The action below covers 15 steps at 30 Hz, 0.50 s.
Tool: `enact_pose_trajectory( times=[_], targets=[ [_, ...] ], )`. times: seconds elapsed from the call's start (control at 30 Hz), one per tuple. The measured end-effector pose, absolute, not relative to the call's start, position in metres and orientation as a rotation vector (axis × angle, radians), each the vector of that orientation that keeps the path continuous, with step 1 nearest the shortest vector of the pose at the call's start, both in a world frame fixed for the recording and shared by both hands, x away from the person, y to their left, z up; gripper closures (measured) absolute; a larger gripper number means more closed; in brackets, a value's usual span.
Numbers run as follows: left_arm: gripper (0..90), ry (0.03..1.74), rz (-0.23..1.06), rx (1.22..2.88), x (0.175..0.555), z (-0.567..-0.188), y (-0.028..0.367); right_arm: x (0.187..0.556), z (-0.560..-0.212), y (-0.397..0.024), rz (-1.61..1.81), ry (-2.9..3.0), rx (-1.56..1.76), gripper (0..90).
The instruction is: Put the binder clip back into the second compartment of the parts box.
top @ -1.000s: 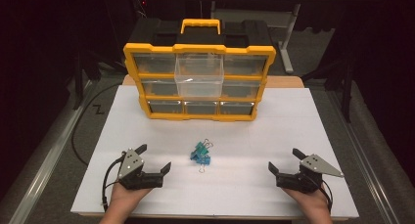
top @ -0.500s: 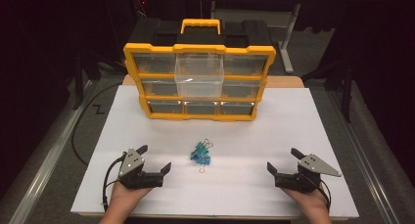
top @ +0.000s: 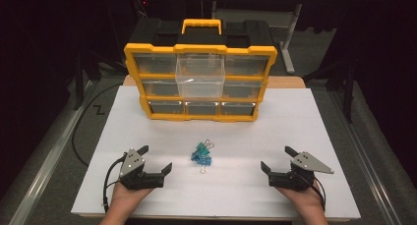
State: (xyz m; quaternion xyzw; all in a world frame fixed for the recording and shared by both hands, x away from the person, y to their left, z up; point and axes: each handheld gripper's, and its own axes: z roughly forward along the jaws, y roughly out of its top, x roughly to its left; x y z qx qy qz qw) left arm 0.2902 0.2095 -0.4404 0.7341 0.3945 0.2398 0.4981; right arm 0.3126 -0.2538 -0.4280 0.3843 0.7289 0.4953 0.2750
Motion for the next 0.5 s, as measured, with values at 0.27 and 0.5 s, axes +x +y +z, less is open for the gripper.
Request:
enact_pose_trajectory(
  times=[0.27, 0.5],
  targets=[
    [0.1, 0.939, 0.589, 1.789, 0.29, -0.441, 0.209, 0.326, -0.426, -0.236, 1.337, 1.985, 1.019, 0.3],
    [0.1, 0.936, 0.586, 1.781, 0.29, -0.441, 0.21, 0.348, -0.418, -0.224, 1.314, 2.037, 1.041, 0.3]
  ],
)
